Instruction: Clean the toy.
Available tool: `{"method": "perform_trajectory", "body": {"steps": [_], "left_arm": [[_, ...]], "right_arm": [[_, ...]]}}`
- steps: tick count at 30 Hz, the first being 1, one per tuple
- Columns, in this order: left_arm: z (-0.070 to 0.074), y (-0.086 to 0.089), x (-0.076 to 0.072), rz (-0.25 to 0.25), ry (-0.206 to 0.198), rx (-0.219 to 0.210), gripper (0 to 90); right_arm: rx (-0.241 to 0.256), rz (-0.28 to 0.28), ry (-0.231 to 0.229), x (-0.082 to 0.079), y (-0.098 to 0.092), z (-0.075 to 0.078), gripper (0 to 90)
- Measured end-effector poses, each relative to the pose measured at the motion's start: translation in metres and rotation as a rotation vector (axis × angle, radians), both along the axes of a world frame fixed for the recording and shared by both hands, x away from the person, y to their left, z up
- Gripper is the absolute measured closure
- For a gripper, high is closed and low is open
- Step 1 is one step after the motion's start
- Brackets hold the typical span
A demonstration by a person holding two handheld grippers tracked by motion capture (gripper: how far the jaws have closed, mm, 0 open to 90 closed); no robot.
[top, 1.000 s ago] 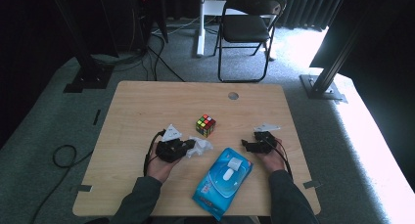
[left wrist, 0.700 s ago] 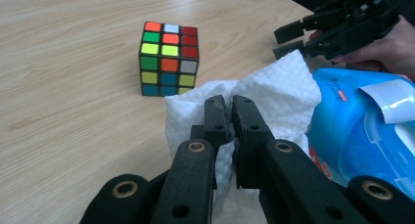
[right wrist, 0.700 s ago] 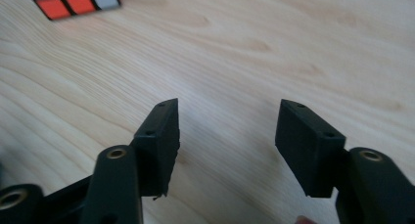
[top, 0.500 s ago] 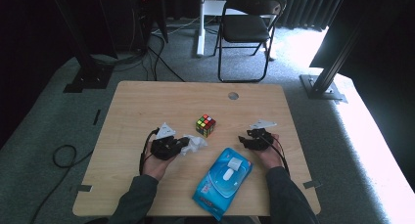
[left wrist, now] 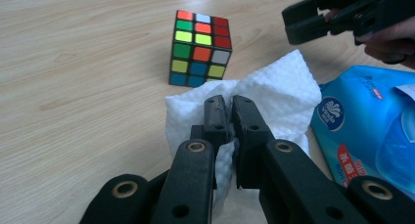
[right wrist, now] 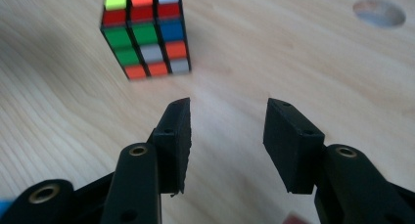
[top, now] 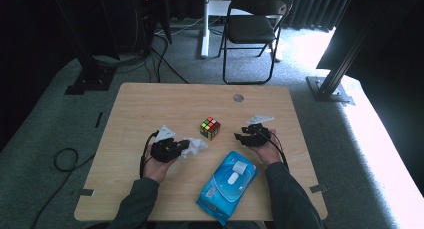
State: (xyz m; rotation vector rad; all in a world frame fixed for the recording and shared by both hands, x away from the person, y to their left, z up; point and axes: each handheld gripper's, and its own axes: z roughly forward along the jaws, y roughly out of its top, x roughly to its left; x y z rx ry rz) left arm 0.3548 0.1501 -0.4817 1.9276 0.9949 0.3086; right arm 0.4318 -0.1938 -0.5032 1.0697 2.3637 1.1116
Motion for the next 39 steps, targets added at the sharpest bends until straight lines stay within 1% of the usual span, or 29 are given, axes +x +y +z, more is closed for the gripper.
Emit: {"method": "perform_trajectory", "body": {"steps": [2,5,8,11,15,16,18,20,26,27,31,36,39], "left_arm": [[-0.001,0.001,0.001,0.0,0.004,-0.005,86.1],[-0.003,0.001,0.001,-0.003,0.011,-0.001,86.1],[-0.004,0.0,0.002,-0.001,0.009,-0.001,86.1],[-0.004,0.001,0.002,0.0,0.01,-0.001,86.1],[-0.005,0.0,0.002,-0.001,0.014,-0.002,86.1],[-0.006,0.0,0.002,-0.001,0.014,0.0,86.1],[-0.006,0.001,0.002,-0.001,0.014,0.001,86.1],[-0.006,0.001,0.002,0.0,0.014,0.002,86.1],[-0.006,0.001,0.002,0.001,0.013,0.002,86.1],[-0.006,0.001,0.002,0.001,0.013,0.002,86.0],[-0.005,0.002,0.002,0.005,0.013,-0.001,86.1],[-0.005,0.004,0.002,0.009,0.01,-0.004,86.1],[-0.005,0.004,0.002,0.01,0.012,-0.005,86.1]], "right_arm": [[0.019,0.01,-0.004,0.003,0.002,0.005,51.7],[0.03,0.019,0.0,0.007,0.007,0.011,52.1],[0.043,0.033,0.006,0.01,0.014,0.016,45.9],[0.065,0.055,0.006,0.012,0.021,0.022,42.3],[0.083,0.073,0.003,0.015,0.027,0.026,41.0],[0.1,0.089,0.002,0.016,0.03,0.026,39.2],[0.098,0.094,0.004,0.016,0.033,0.026,37.6],[0.081,0.098,0.004,0.017,0.039,0.025,35.0],[0.086,0.13,0.0,0.023,0.056,0.025,28.6],[0.084,0.133,0.006,0.025,0.059,0.024,27.5],[0.046,0.146,0.008,0.03,0.072,0.019,23.4],[0.041,0.15,0.008,0.035,0.081,0.013,21.5],[0.021,0.144,0.023,0.038,0.083,0.006,20.3]]}}
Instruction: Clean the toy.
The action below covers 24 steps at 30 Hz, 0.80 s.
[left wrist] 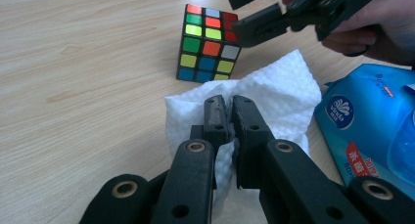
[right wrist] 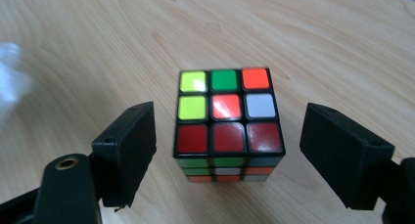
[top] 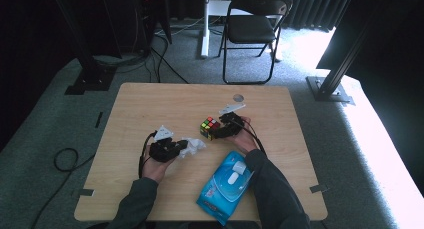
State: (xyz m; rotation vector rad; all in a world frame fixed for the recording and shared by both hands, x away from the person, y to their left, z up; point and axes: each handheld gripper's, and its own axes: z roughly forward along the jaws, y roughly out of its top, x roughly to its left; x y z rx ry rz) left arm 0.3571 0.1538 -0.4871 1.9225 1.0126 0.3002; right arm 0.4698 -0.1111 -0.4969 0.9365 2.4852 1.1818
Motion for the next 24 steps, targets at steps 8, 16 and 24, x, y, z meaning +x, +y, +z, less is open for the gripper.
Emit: {"method": "perform_trajectory", "body": {"steps": [8,16,24], "left_arm": [[0.0,0.002,0.0,0.003,0.0,0.001,86.0],[0.0,0.003,0.001,0.011,-0.003,-0.004,86.0],[0.001,0.007,0.002,0.021,-0.002,-0.012,86.0]], "right_arm": [[-0.05,0.01,-0.001,0.0,0.011,-0.01,18.5],[-0.057,-0.004,0.031,0.007,0.009,-0.021,27.7],[-0.076,0.004,0.03,0.008,0.01,-0.025,32.9]]}}
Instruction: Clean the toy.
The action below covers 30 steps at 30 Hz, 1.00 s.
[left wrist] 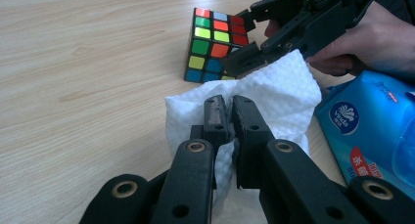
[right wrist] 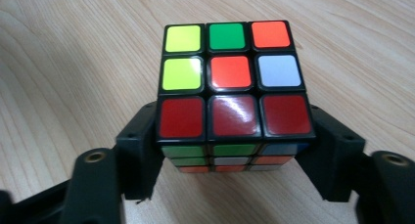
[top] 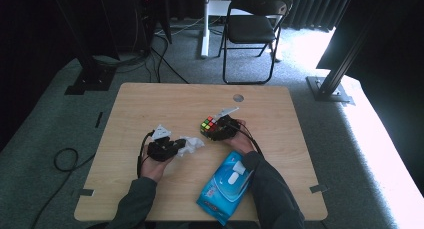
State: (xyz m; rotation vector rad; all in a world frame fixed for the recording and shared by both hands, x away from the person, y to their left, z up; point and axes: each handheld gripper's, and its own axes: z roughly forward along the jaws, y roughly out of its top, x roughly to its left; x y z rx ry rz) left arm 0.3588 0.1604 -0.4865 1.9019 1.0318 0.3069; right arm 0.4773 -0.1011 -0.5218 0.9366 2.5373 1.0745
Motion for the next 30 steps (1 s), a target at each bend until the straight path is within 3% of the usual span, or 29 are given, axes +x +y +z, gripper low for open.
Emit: {"method": "perform_trajectory", "body": {"steps": [15,21,25,30], "left_arm": [[0.001,0.005,0.004,0.017,-0.005,-0.009,86.0],[0.002,0.006,0.006,0.025,-0.007,-0.017,86.0],[0.005,0.006,0.009,0.028,-0.013,-0.022,86.0],[0.009,0.003,0.015,0.04,-0.034,-0.01,86.0]], "right_arm": [[-0.027,-0.001,-0.05,-0.006,-0.001,0.002,34.2],[0.037,0.036,-0.068,-0.012,-0.003,0.013,34.2],[0.039,0.075,-0.089,-0.021,0.001,0.019,34.1],[0.05,0.079,-0.107,-0.024,0.003,0.023,34.2]]}}
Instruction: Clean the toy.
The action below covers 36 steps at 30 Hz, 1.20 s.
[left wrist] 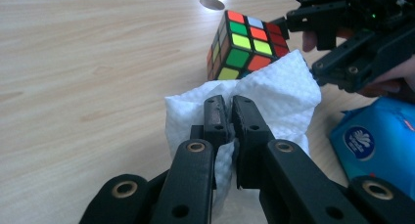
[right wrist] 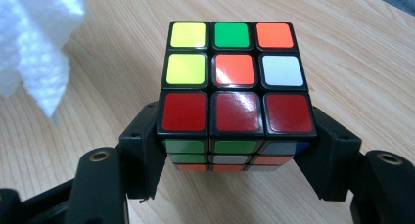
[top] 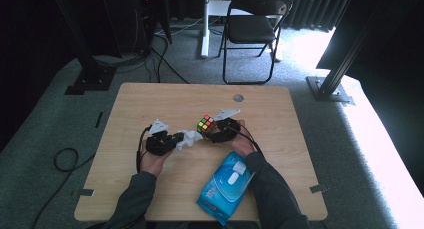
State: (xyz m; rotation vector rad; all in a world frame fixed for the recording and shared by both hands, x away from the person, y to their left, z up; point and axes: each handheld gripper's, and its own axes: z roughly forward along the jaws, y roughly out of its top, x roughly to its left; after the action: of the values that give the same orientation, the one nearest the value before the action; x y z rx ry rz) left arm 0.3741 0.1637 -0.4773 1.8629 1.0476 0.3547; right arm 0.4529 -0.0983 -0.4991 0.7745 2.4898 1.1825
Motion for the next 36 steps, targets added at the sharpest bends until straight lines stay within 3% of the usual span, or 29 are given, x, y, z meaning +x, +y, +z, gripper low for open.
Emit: {"method": "perform_trajectory", "body": {"steps": [5,10,13,17,19,23,36], "left_arm": [[0.003,-0.005,0.008,0.02,-0.014,0.016,86.0],[0.004,-0.011,0.02,0.044,-0.01,0.029,86.0],[0.007,-0.018,0.027,0.052,-0.025,0.058,86.0],[0.008,-0.033,0.036,0.064,-0.042,0.151,86.0],[0.007,-0.04,0.04,0.069,-0.037,0.178,86.0],[0.005,-0.051,0.045,0.061,-0.022,0.182,86.0],[0.005,-0.072,0.045,0.016,-0.04,0.189,86.0]], "right_arm": [[-0.027,-0.006,-0.018,-0.003,0.003,-0.005,34.2],[-0.016,-0.008,-0.018,-0.003,0.002,-0.006,34.2],[-0.032,0.003,-0.015,-0.005,0.004,-0.008,34.2],[-0.04,0.006,-0.025,-0.005,0.005,-0.008,34.2],[-0.03,0.001,-0.019,-0.005,0.005,-0.008,34.2],[-0.042,0.01,-0.026,-0.006,0.006,-0.009,34.2],[-0.049,0.011,-0.021,-0.005,0.007,-0.011,34.2]]}}
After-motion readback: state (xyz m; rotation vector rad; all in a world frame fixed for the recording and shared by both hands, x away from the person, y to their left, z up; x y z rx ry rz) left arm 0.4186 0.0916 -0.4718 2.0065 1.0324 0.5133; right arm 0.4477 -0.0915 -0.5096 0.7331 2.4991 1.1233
